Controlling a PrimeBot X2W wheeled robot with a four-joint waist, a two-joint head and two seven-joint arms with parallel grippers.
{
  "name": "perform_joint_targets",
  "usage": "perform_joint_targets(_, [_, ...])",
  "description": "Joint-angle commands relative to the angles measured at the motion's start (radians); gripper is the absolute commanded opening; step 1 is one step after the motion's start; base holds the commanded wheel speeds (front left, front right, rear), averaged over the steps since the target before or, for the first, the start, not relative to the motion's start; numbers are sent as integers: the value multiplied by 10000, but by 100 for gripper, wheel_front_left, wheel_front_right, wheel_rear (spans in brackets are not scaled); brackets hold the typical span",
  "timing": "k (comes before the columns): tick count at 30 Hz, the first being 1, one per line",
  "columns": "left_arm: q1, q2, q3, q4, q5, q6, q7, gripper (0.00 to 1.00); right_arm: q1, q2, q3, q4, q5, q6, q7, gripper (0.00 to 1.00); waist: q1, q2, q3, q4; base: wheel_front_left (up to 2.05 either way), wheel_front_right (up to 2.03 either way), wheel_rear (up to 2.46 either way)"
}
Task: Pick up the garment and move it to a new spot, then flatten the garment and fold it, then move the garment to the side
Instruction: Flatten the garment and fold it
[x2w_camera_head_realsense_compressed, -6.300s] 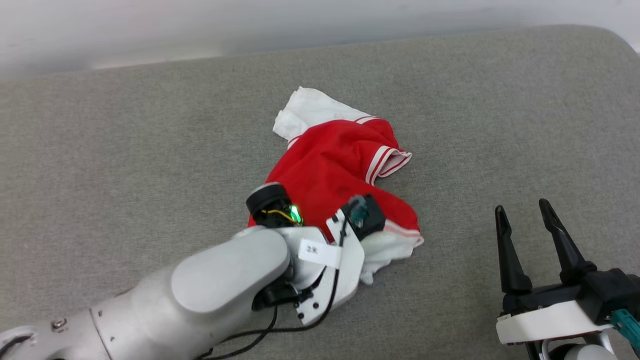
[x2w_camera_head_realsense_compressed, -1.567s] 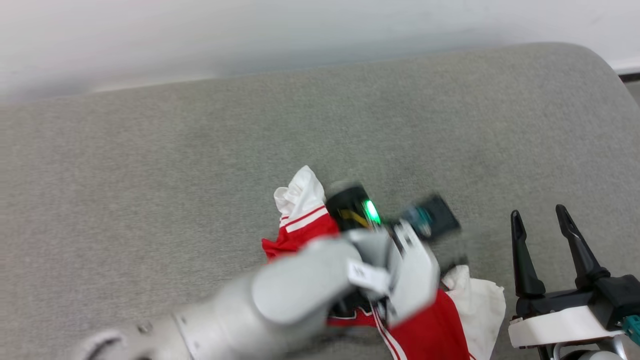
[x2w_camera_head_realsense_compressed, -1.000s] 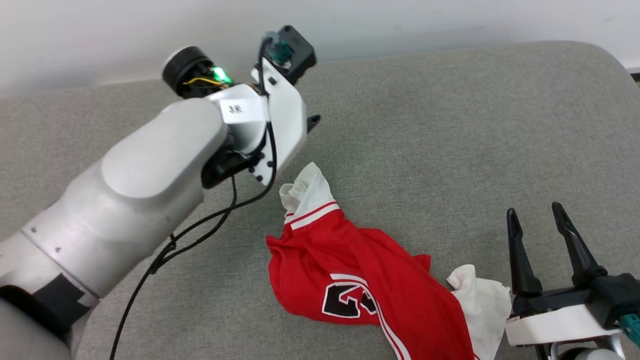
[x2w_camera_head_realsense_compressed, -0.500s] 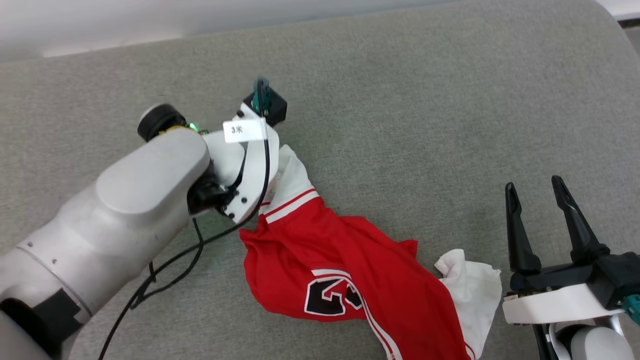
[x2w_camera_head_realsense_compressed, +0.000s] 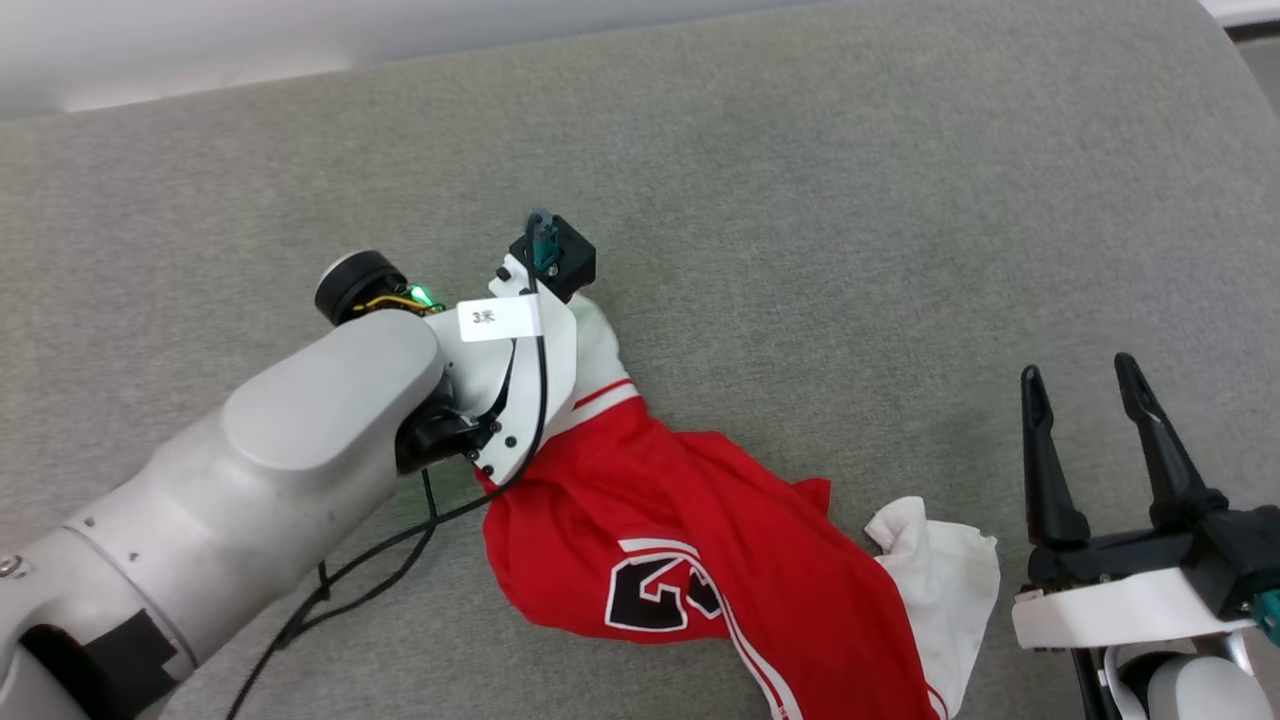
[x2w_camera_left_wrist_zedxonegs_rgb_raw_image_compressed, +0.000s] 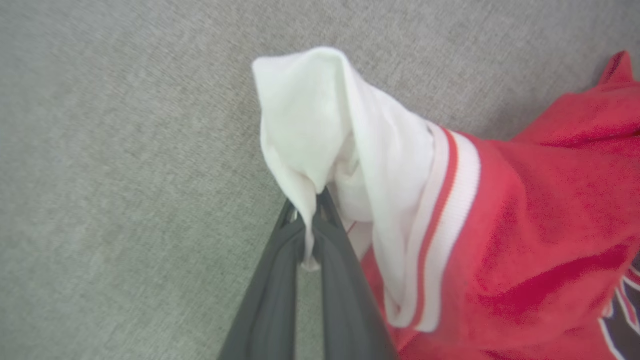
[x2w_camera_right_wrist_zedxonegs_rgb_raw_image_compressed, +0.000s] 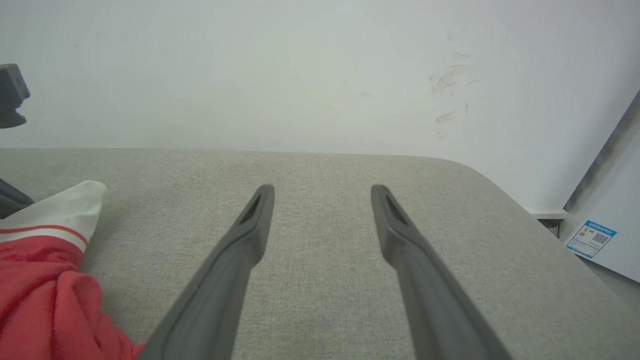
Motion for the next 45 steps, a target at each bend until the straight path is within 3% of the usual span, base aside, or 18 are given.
perform_joint_targets(1, [-60, 85, 2, -52, -37, -19, -118, 0, 92, 21, 4, 14, -42, -3, -23, 100, -1, 0, -145, 133, 0, 0, 0])
perform_joint_targets(10, [-41, 1591, 484, -242, -331, 7, -2395, 0, 471, 20, -24, 5, -190, -3, -23, 100, -1, 0, -816, 781, 0, 0, 0])
perform_joint_targets(16, [1336, 2764, 613, -61, -801, 503, -2939, 0, 655, 20, 2, 19, -236, -3, -23, 100, -1, 0, -1062, 1013, 0, 0, 0])
perform_joint_targets(22, [3091, 3291, 728, 529, -1758, 839, -3318, 0, 690, 18, 45, 33, -312, -3, -23, 100, -1, 0, -1185, 1067, 0, 0, 0])
perform_joint_targets(26, [3938, 3110, 832, 681, -2263, 952, -3717, 0, 836, 20, 11, 72, -345, -3, -23, 100, -1, 0, -1347, 1112, 0, 0, 0])
perform_joint_targets(27, [4038, 3067, 927, 710, -2282, 1028, -4013, 45, 854, 20, -3, 83, -368, -3, -23, 100, -1, 0, -1406, 1127, 0, 0, 0])
perform_joint_targets(28, [4109, 3029, 1039, 743, -2285, 1146, -4350, 100, 865, 20, -10, 99, -394, -3, -23, 100, -1, 0, -1471, 1138, 0, 0, 0])
perform_joint_targets(34, [4528, 3033, 1529, 446, -1714, 2155, -6938, 100, 826, 18, -170, -41, -700, -5, -23, 100, -1, 0, -1994, 1280, 0, 0, 0])
perform_joint_targets(37, [4912, 3150, 1825, -71, -1485, 3005, -8060, 100, 638, -166, -295, -229, -928, -5, -23, 100, -1, 0, -2239, 1407, 0, 0, 0])
perform_joint_targets(42, [5707, 3230, 2775, -1298, -841, 4448, -8612, 100, 160, -1023, -73, -113, -1051, -5, -23, 100, -1, 0, -2466, 1639, 0, 0, 0])
perform_joint_targets(45, [6460, 2890, 4182, -2415, 284, 5315, -8631, 100, -303, -1824, 452, 393, -875, -5, -23, 100, -1, 0, -2536, 1766, 0, 0, 0])
